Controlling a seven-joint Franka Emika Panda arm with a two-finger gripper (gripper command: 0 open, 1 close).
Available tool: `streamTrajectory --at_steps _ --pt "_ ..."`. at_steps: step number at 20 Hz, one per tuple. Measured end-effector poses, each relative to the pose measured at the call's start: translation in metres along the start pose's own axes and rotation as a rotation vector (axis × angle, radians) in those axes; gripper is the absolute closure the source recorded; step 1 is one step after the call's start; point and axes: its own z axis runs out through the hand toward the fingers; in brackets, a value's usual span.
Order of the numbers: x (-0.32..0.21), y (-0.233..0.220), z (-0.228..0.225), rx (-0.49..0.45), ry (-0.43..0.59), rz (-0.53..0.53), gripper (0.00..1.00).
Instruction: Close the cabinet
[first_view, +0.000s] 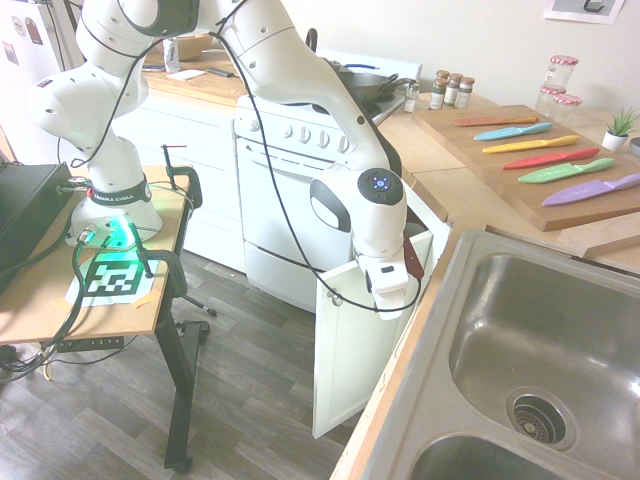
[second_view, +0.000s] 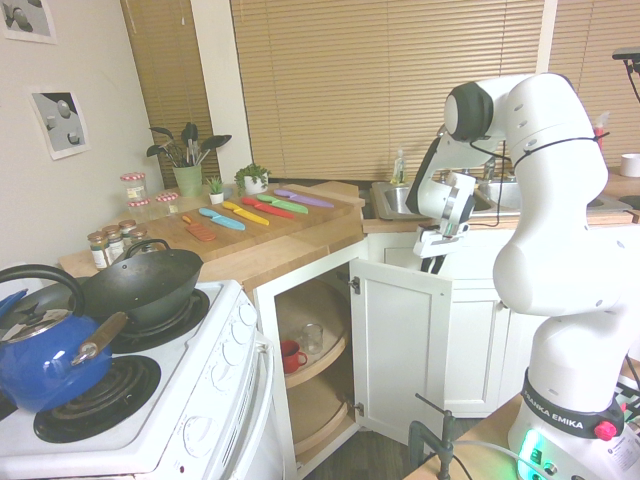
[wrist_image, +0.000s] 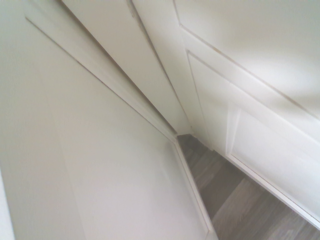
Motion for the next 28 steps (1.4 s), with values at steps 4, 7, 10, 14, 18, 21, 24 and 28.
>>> streamTrajectory --at_steps 4,7,10,14,18,21,24,28 --pt "-0.001 0.002 0.002 -0.005 0.004 0.002 1.0" --pt "-0.001 0.006 0.007 -0.012 0.007 -0.007 1.0" --pt "-0.005 0.007 0.011 -0.033 0.022 -0.032 1.0" --pt "-0.013 0.001 0.02 -0.059 0.04 -0.073 1.0" --pt "-0.025 -0.013 0.025 -0.093 0.069 -0.136 1.0" --pt "-0.039 -0.027 0.027 -0.112 0.091 -0.174 1.0" --pt "-0.052 -0.039 0.024 -0.129 0.108 -0.195 1.0" --pt "-0.067 -0.054 0.024 -0.147 0.121 -0.211 1.0"
